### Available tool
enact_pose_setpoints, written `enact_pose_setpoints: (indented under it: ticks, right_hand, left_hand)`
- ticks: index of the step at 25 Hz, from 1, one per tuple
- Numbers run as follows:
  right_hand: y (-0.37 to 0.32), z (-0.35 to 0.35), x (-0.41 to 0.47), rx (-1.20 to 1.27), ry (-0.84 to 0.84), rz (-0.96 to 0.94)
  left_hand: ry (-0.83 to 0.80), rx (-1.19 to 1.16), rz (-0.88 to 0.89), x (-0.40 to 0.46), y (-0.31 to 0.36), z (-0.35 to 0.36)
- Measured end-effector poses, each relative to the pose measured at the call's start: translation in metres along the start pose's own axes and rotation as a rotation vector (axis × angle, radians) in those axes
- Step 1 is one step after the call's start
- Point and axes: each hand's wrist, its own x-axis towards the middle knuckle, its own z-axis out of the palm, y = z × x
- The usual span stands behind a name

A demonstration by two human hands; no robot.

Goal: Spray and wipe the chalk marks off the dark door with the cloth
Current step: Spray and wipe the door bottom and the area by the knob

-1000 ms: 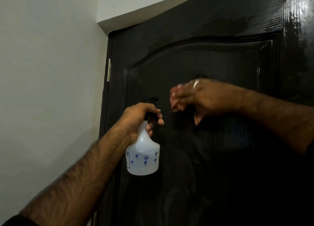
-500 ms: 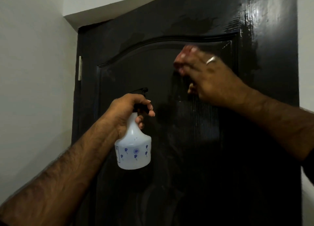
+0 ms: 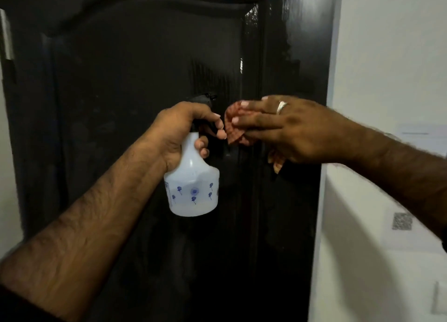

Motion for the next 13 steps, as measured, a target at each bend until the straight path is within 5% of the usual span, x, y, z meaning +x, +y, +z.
enact_pose_setpoints:
  ticks: [4,7,9,13]
  right_hand:
    - [-0.011,0.0,-0.055,0.067,0.159,0.302]
    - [-0.097,0.034,-0.099,0.117,-0.161,-0.225]
    - [-0.098,0.031,-0.109,0.091,-0.201,-0.374]
    - [-0.049,0.021,-0.09,0.119,0.092,0.29]
  left_hand:
    - [-0.083,-0.025,-0.048,-0.008,-0.028,0.008]
    - [-0.083,-0.015,-0.064,-0.011,-0.043,0.013]
    - [-0.081,-0.03,-0.074,-0.013,-0.049,0.017]
    - [-0.114,-0.041,-0.089,-0.017,-0.067,0.032]
